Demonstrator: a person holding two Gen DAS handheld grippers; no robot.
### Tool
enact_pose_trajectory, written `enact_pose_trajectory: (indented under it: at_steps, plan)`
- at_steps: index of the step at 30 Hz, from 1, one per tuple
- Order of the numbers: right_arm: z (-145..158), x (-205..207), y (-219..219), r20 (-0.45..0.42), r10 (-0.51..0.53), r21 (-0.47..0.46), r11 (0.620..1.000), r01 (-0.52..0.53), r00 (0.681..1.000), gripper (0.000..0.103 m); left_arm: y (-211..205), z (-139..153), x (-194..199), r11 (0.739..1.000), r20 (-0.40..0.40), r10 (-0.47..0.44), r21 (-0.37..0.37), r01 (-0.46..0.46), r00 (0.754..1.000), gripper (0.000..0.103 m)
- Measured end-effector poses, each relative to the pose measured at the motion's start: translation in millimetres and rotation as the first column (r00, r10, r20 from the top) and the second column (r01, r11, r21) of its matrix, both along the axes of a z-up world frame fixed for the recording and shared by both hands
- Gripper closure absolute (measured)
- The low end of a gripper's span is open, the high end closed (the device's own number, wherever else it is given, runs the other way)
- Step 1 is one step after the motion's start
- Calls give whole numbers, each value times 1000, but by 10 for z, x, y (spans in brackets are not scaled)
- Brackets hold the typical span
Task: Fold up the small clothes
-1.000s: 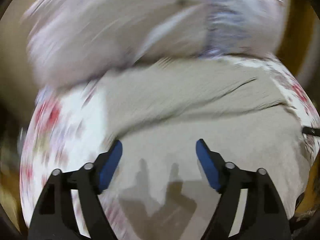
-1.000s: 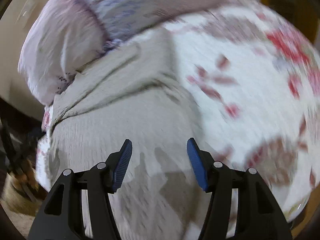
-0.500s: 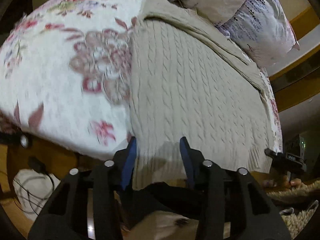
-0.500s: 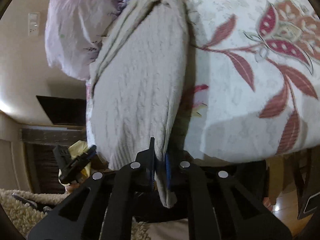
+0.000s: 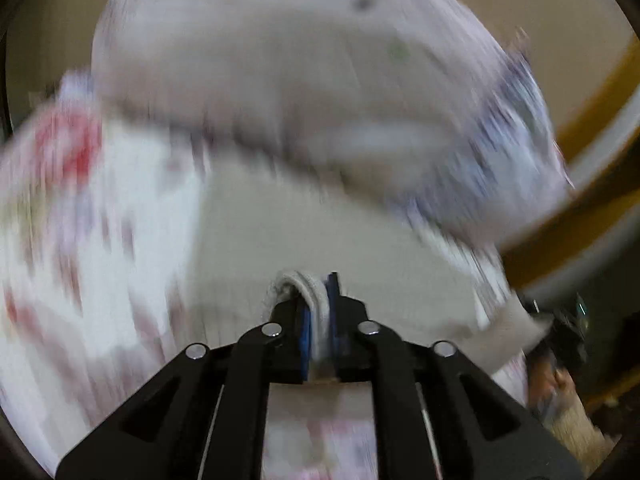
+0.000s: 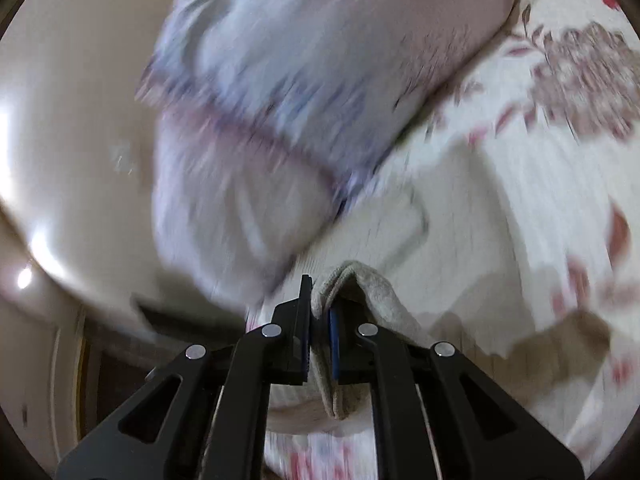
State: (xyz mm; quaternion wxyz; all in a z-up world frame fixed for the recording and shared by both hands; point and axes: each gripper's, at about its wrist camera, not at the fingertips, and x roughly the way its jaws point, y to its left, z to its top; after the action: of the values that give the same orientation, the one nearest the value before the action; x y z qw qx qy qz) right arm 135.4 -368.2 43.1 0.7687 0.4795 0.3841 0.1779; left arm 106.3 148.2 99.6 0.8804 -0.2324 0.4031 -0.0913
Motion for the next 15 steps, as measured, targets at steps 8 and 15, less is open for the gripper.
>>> enact_pose_trajectory:
  at_steps: [8, 15]
  plan:
    - [-270, 54, -8, -157, -111, -171, 982, 84, 981, 32, 306, -328, 359, 998, -134, 26, 60, -19, 991, 21]
    - [-394, -69, -8, -185, -92, -147, 987, 65, 978, 32, 204, -881, 445, 999, -235, -22, -37, 14, 972, 39]
